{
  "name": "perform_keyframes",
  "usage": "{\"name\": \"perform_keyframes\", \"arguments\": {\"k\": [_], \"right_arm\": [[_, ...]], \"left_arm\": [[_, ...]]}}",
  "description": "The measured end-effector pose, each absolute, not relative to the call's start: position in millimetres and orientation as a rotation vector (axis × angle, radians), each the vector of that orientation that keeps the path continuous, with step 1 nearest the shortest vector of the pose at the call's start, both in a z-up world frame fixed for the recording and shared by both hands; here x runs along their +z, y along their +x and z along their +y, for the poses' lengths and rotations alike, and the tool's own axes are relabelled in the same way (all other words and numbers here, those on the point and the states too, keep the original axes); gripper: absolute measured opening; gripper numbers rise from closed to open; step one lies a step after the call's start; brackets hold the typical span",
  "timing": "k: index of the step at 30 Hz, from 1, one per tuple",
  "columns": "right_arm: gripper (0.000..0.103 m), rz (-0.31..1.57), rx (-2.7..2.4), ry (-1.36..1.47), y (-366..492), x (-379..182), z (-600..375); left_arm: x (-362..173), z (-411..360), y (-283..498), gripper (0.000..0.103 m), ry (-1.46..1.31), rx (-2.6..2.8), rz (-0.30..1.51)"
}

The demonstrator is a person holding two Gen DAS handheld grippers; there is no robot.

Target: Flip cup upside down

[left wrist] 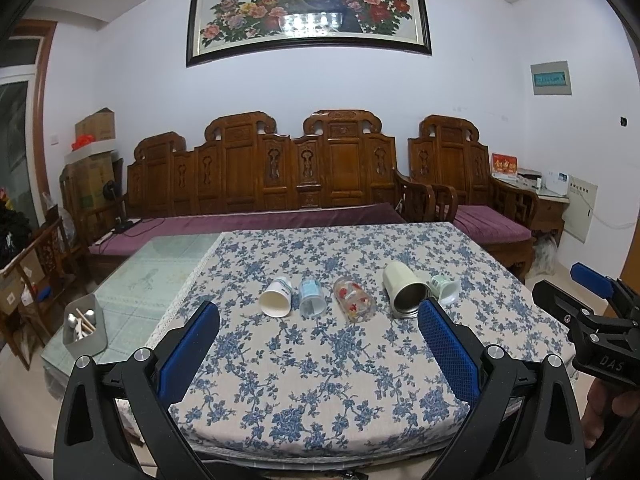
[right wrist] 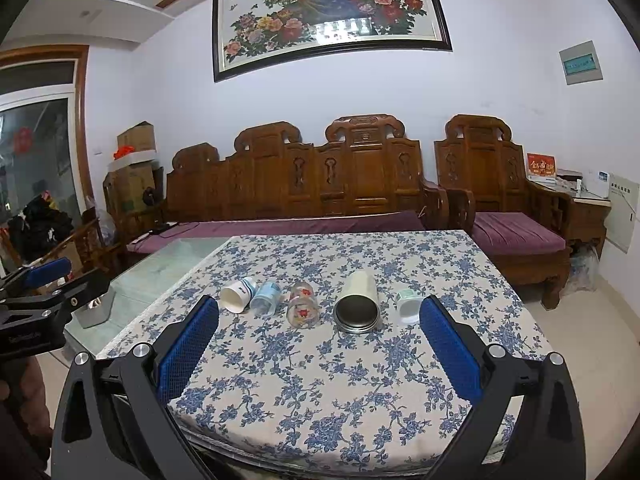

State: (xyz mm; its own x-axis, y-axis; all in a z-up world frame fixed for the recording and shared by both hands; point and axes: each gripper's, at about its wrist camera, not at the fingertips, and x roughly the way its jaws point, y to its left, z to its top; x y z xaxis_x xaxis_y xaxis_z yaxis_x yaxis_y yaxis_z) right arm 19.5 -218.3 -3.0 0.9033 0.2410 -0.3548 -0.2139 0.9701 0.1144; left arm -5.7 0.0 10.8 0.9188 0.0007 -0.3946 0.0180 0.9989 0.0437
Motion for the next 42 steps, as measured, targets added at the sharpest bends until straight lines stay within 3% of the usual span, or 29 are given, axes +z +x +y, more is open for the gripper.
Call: {"name": "perform_keyframes", "arguments": {"k": [42], "right_arm": [[0.101, 0.387, 0.241, 0.077, 23, -8, -219]], "left_arm": [[-6, -1, 0, 0.095, 0.052, -0.012, 0.441]]}}
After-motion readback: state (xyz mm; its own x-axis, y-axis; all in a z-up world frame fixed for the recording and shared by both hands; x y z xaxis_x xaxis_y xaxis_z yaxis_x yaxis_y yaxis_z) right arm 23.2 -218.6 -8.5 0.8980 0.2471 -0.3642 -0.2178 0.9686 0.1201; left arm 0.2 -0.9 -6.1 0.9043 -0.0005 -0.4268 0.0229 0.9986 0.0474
